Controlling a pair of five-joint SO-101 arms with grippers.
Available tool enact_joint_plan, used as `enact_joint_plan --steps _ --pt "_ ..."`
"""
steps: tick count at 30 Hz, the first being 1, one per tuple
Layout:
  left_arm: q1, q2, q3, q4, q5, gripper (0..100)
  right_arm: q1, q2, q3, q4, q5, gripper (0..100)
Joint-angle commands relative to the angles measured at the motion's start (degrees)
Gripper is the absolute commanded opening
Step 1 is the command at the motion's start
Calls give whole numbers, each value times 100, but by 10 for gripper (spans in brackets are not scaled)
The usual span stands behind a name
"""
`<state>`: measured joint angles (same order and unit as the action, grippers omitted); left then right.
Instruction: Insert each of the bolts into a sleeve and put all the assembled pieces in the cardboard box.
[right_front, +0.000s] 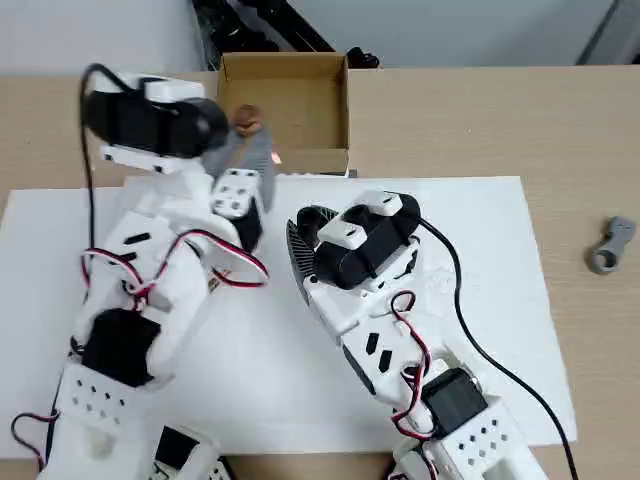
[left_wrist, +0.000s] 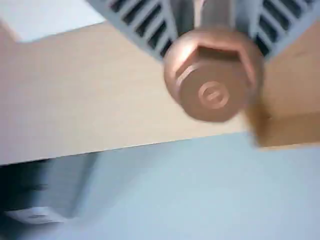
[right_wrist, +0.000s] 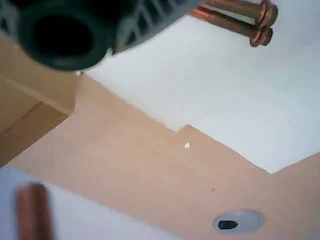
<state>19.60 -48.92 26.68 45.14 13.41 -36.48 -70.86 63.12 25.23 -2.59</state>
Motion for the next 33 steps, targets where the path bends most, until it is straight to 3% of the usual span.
enact_joint_plan --steps 1,5,9,14,23,33 --pt "527 -62 -127 -255 35 5 57 -215 -53 -171 -70 5" --pt "765 -70 -180 44 26 5 57 -760 -53 -119 -62 5" --pt "756 -53 -866 923 0 5 57 -1024 -18 198 -62 5" --pt "756 97 -1886 1811 -580 5 57 -1068 211 189 -62 5" --pt "809 967 -3266 2910 -264 5 31 -1068 519 92 -70 5" --pt "818 1213 -2949 3015 -53 5 31 -1068 607 -136 -62 5"
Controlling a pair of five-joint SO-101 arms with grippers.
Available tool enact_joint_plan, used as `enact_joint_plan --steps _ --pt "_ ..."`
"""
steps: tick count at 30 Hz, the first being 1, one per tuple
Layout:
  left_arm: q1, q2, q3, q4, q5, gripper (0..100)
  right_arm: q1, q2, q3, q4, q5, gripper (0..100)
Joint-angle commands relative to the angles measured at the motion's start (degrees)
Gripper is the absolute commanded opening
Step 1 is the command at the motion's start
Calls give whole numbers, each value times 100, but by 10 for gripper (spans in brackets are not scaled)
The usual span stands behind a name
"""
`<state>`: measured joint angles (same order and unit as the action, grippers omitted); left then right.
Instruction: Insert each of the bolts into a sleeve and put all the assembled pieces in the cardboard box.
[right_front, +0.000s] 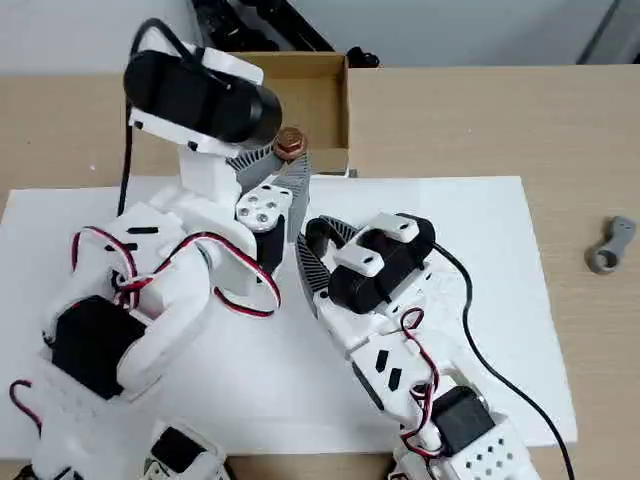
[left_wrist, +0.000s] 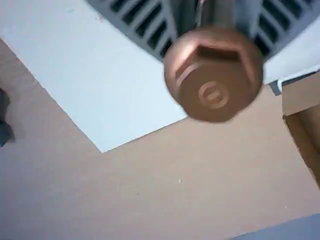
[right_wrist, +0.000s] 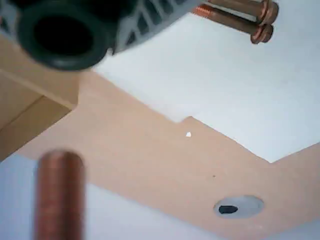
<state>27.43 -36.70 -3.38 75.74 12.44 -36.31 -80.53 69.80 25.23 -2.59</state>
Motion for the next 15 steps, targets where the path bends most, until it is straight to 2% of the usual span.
enact_joint_plan --steps 1,15 --pt "35 -9 171 -88 53 5 13 -101 -62 -136 -62 5" --pt "352 0 760 -536 220 5 13 -101 -62 -136 -62 5"
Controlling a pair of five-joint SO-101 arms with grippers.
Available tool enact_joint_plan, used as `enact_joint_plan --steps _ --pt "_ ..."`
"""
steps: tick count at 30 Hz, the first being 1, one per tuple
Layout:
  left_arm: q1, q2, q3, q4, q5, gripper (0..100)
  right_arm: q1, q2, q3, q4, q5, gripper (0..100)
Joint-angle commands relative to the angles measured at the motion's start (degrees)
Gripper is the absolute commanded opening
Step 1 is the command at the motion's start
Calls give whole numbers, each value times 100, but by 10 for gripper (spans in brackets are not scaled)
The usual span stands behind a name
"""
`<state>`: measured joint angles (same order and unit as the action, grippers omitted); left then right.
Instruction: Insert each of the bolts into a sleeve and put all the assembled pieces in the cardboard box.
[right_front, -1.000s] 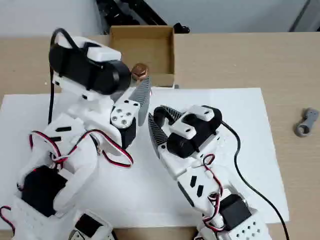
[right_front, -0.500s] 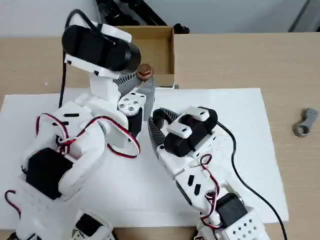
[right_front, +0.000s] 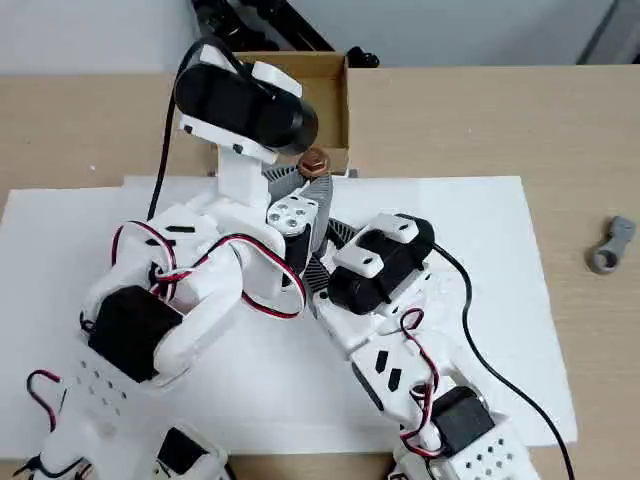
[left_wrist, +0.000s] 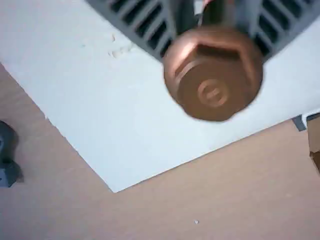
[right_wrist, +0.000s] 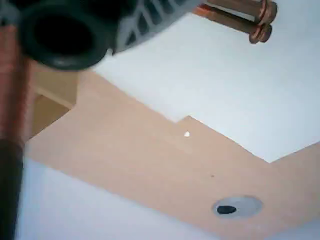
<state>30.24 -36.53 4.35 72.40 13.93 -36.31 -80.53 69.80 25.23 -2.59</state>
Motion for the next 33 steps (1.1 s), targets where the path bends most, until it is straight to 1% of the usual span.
enact_joint_plan --steps 1,3,7,10,13,20,31,33 --pt "62 -53 -40 -193 70 5 13 -101 -62 -136 -62 5" --pt "35 -70 -180 -141 18 5 13 -101 -53 -110 -62 5" --pt "-149 0 -1059 422 -26 5 13 -101 -53 -110 -62 5" --pt "-132 220 -1684 897 -26 5 13 -66 -53 -119 -62 5" --pt "-132 554 -2000 1160 -26 5 13 -57 -53 -127 -62 5" --pt "255 730 -2044 1222 105 5 13 -57 -53 -127 -62 5" --pt "229 712 -1824 1442 141 5 13 -66 -53 -127 -62 5" --pt "88 730 -1815 1424 167 5 13 -66 -53 -127 -62 5"
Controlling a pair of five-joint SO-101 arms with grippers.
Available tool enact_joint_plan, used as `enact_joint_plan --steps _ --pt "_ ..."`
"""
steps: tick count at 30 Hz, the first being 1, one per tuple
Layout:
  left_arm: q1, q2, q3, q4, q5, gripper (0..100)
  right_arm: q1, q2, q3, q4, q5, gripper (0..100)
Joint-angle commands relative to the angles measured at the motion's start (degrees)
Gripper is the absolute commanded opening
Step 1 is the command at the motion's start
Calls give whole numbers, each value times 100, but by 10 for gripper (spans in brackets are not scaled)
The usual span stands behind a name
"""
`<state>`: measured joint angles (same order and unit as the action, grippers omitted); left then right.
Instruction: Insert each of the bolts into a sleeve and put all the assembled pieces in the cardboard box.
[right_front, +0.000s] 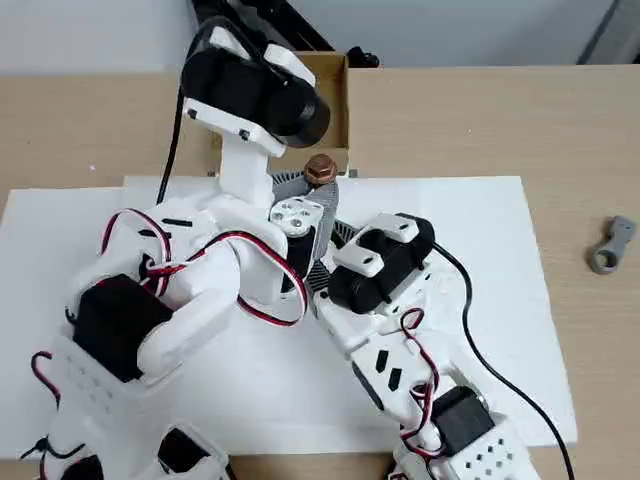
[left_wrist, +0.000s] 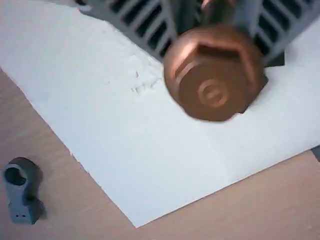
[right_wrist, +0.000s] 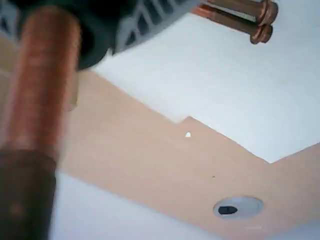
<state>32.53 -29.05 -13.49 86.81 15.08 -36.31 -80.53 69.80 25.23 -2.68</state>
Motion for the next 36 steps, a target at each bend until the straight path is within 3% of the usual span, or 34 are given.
enact_joint_plan --steps 1,12,20,33,36 --pt "-237 -18 -22 -18 53 5 13 -66 -53 -127 -53 5" --pt "-413 -62 769 -563 185 5 13 -92 -53 -119 -53 5" --pt "-79 -62 787 -316 229 5 22 -92 -53 -127 -53 5" --pt "-378 -70 1569 -431 448 6 22 -92 -53 -127 -62 5" --pt "-422 -70 1569 -404 466 61 22 -92 -53 -119 -62 5"
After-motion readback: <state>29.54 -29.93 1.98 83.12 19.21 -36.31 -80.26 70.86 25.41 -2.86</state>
